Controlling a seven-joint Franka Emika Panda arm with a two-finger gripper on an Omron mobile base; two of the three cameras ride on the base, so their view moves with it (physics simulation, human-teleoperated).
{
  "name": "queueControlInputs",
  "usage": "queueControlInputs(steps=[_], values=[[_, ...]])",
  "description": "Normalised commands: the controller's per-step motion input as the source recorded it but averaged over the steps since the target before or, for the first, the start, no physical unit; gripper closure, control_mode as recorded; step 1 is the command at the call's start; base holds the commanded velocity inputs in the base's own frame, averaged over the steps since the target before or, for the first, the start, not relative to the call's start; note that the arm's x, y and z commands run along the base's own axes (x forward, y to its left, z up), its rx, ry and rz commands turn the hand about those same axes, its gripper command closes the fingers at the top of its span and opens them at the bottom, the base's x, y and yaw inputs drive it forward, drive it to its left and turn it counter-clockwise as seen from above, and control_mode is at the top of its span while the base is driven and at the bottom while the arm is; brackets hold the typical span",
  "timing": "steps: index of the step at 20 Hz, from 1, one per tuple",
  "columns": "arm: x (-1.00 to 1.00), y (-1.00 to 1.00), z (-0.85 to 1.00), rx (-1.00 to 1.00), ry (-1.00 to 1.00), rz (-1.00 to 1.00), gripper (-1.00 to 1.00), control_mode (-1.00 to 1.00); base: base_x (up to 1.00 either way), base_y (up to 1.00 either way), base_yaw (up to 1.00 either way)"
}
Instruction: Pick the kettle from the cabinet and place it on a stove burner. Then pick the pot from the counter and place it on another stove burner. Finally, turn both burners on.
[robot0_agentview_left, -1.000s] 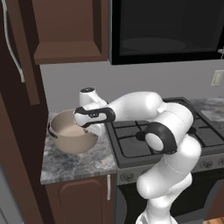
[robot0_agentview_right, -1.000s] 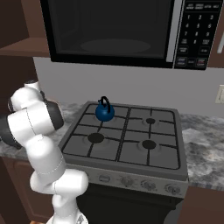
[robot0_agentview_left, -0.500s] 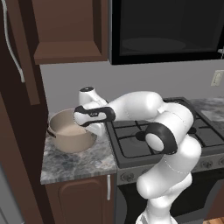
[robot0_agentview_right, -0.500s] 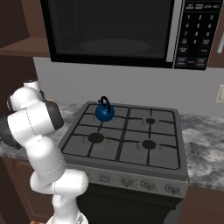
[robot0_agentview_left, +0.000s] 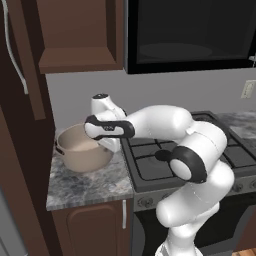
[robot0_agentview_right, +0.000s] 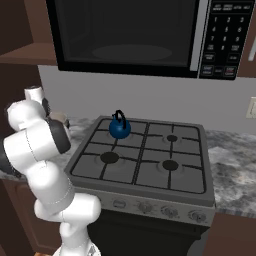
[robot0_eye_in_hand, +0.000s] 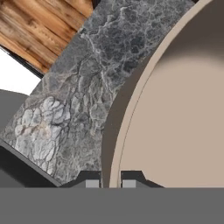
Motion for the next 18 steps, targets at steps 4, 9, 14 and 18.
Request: queueControlInputs(steps=[4, 9, 14, 18], values=[[0.0, -0.15, 0.42, 0.0, 0.0, -0.06, 1.0, -1.0, 0.0, 0.0, 0.0], [-0.02, -0.3, 0.33, 0.0, 0.0, -0.05, 1.0, -1.0, 0.0, 0.0, 0.0], [-0.11, -0.23, 0.26, 0.0, -0.01, -0.05, 1.0, -1.0, 0.0, 0.0, 0.0], [-0.17, -0.18, 0.22, 0.0, -0.03, -0.06, 1.0, -1.0, 0.0, 0.0, 0.0]])
